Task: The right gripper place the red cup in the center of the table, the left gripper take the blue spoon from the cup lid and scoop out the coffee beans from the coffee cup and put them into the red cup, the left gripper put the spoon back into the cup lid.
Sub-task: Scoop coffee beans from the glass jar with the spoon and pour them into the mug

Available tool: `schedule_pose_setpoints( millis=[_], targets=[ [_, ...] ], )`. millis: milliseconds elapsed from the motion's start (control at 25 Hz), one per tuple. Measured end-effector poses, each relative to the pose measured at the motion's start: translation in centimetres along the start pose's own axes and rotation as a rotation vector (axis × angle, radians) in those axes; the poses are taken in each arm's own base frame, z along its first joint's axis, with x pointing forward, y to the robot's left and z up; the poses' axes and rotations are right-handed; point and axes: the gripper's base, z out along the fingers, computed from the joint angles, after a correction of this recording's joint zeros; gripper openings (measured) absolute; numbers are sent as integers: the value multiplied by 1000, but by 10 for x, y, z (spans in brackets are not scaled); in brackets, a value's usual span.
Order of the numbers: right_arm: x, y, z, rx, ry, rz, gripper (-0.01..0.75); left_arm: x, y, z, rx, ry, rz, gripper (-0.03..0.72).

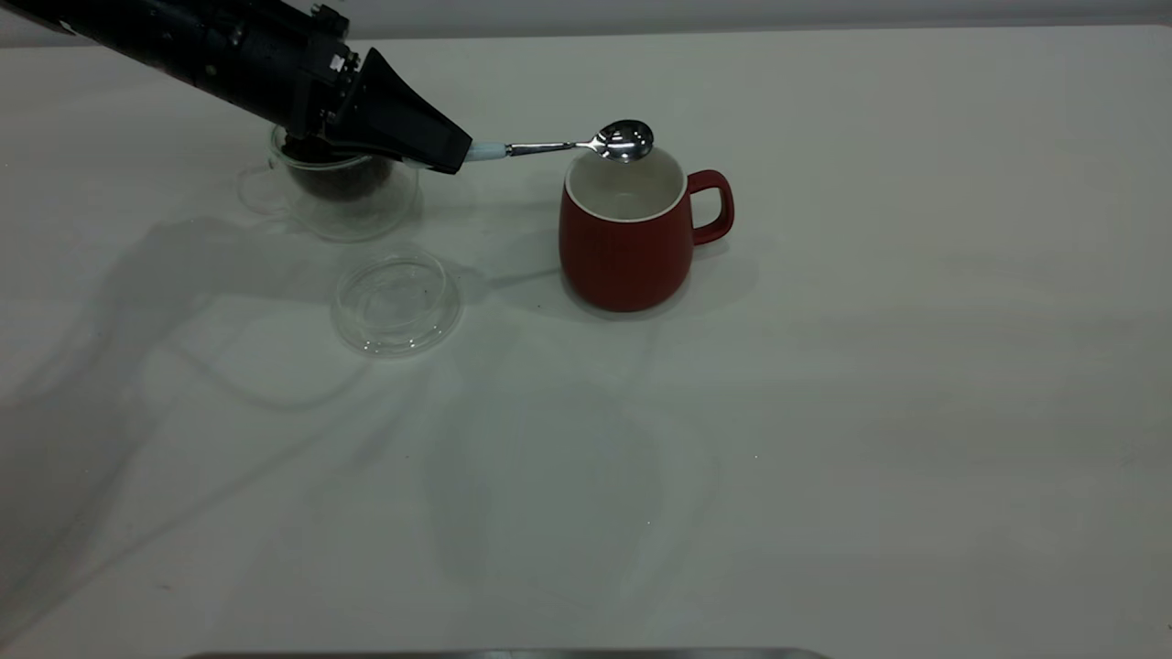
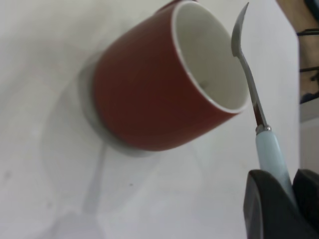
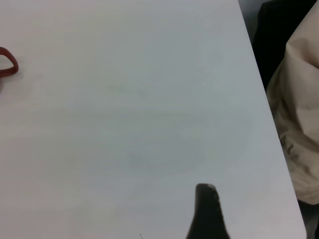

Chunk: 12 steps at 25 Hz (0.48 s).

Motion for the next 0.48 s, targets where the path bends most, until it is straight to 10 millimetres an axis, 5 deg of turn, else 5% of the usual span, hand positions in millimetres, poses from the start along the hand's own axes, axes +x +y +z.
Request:
schedule_pose_setpoints(
  millis=[280, 480],
  targets=[
    [0, 0, 0, 0, 0, 0, 590, 0, 2, 0, -20, -4, -21, 123],
    [0, 0, 0, 0, 0, 0, 590, -7, -7, -10, 67, -60, -227, 123]
  ],
)
